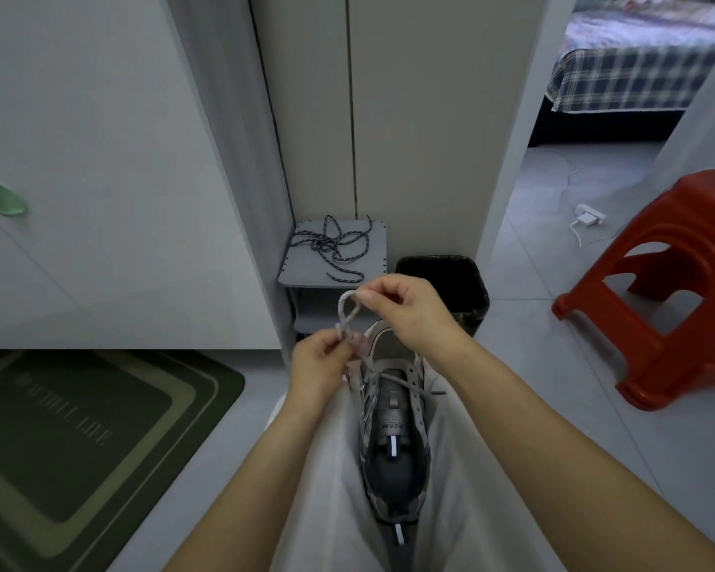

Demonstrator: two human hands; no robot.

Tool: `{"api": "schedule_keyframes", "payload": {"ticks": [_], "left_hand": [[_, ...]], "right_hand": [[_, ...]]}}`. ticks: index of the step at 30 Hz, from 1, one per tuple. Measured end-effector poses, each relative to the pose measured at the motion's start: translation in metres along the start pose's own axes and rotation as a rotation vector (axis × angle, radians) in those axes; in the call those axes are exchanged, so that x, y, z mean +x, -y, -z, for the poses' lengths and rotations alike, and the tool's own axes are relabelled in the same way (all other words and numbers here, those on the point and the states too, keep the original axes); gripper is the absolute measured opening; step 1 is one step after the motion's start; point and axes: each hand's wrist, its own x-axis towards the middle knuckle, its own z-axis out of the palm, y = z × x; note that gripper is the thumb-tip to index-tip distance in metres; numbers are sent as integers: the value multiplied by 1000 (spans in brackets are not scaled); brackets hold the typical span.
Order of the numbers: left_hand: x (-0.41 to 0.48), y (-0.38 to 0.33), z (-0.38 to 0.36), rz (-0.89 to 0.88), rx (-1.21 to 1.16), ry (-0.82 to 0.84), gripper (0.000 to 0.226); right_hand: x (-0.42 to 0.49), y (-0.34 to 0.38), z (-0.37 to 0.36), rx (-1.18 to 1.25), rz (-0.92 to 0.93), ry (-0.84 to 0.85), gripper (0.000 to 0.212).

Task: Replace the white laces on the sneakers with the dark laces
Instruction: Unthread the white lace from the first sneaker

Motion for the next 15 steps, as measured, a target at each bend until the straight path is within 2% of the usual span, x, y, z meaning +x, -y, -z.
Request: {"api": "schedule_keyframes", "payload": {"ticks": [2,6,11,15], "left_hand": [[3,-5,8,12,-122,-84,11],[14,-22,27,-44,-182,-201,14],[18,-39,40,-83,-186,-271,12],[14,-40,32,-98,-212,-317,14]], "right_hand": [[-3,-19,10,-87,-50,-18,14],[-19,-58,19,-477,-118,66,17],[-27,-70,12,-549,16,45,14],[-26,-72,-2,-767,113,56,25]]}}
